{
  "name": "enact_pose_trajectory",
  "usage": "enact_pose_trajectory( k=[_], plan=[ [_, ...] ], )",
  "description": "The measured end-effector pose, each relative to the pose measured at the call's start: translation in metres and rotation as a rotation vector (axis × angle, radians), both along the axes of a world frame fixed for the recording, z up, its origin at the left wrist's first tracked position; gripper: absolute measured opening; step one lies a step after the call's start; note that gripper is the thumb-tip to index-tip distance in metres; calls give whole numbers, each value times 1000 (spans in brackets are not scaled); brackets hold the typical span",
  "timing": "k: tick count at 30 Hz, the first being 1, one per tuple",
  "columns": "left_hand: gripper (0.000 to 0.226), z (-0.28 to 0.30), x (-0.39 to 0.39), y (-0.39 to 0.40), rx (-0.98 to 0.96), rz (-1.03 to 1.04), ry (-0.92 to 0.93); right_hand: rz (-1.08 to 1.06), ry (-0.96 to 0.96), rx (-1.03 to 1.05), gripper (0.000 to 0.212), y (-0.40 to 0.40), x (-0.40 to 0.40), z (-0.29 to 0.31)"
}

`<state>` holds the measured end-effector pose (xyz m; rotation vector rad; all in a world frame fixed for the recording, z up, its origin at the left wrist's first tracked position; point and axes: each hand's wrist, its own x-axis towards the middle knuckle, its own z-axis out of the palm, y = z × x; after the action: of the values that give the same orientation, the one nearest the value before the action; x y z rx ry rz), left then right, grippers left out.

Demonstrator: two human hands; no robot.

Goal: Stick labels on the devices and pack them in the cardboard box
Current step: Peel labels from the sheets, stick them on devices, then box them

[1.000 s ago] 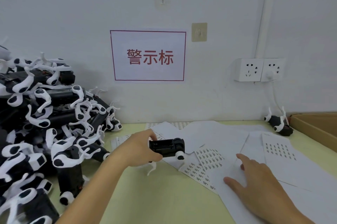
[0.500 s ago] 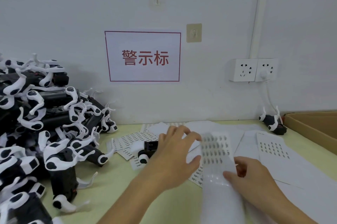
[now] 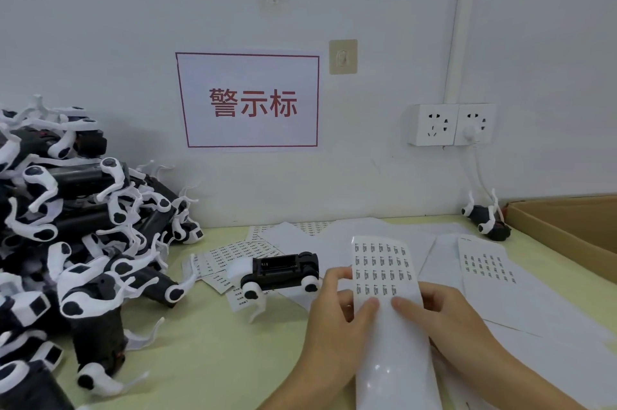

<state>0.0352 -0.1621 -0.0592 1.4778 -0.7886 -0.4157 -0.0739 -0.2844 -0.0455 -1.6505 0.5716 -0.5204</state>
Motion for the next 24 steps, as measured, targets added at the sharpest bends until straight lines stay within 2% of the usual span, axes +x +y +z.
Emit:
enact_pose_trajectory(
  k=[6,10,12,15,18,21,24],
  plan=[
    [33,-1,0,2,-31,24,-25,24,-21,123,16,-2,-2,-3],
    [45,-2,-1,1,-60,98,-83,0,-37,106,16,1,-1,-3],
    [40,-4,-3,-1,-65,148,-252,-43,-31,52,15,3,-1,-2],
    [24,-9,-6,0,-41,250,-623,-79,-17,-10,15,5,-1,-1],
    [23,-16,-5,-2,11,400,-970,-91,-13,-47,15,9,0,-2],
    [9,-15,-7,-5,-17,464,-1146,-81,-16,-71,16,12,2,-3],
    [7,-14,-5,-7,-29,498,-1186,-86,-20,-88,17,12,3,-5]
  ],
)
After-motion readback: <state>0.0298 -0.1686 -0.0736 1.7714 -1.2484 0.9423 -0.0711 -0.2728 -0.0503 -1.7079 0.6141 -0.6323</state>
